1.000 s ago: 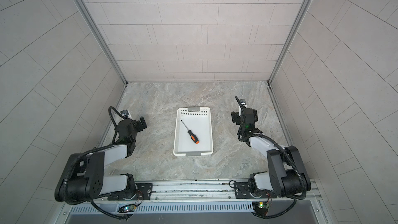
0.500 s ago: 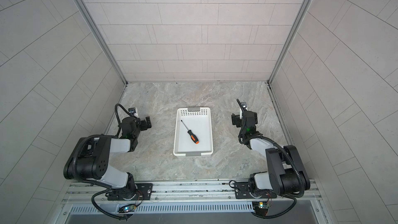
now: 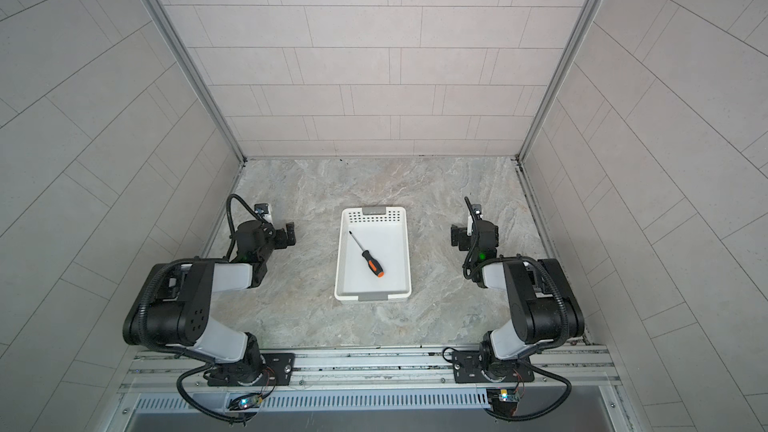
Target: Put the screwdriver in the bin
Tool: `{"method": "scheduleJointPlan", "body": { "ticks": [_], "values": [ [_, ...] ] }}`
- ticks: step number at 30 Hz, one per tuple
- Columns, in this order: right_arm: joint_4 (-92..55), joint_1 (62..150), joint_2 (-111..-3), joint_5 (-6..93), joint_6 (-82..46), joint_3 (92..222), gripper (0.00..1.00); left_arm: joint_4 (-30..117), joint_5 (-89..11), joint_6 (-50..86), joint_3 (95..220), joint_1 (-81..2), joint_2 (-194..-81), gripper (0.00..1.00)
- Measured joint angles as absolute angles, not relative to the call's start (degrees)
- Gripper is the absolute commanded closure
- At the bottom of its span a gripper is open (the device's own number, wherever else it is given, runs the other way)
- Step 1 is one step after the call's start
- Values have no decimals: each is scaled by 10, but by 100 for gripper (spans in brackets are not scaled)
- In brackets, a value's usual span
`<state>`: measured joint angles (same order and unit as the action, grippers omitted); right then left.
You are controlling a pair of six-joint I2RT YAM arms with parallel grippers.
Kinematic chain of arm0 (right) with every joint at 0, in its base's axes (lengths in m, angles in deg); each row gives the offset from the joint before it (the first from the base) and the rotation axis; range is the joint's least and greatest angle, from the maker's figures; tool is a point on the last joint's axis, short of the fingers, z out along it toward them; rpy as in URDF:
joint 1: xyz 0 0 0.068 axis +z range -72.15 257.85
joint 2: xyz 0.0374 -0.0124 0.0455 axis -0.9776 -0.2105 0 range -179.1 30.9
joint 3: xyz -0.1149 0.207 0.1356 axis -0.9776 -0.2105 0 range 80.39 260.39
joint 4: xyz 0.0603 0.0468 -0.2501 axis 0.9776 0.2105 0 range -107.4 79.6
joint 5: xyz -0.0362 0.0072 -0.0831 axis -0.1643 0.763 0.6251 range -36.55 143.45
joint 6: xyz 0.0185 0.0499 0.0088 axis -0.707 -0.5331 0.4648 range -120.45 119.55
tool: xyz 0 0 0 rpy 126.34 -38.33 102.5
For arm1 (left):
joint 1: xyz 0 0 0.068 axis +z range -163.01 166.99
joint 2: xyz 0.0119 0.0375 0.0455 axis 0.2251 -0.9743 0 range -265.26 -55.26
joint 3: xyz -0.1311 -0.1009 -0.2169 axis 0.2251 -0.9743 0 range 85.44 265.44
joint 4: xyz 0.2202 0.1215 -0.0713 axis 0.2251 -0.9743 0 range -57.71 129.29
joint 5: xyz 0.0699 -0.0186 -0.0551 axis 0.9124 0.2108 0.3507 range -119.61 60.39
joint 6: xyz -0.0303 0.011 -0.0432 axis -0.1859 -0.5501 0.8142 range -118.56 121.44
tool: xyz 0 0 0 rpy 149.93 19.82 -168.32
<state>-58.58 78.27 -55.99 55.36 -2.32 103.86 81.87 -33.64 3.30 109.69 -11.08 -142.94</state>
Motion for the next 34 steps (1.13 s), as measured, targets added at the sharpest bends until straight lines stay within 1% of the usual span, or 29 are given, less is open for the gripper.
{"method": "scheduleJointPlan", "body": {
  "ticks": [34],
  "values": [
    [-587, 791, -560, 565, -24, 1041, 0, 818, -323, 29, 1100, -116, -1430, 0]
  ]
}}
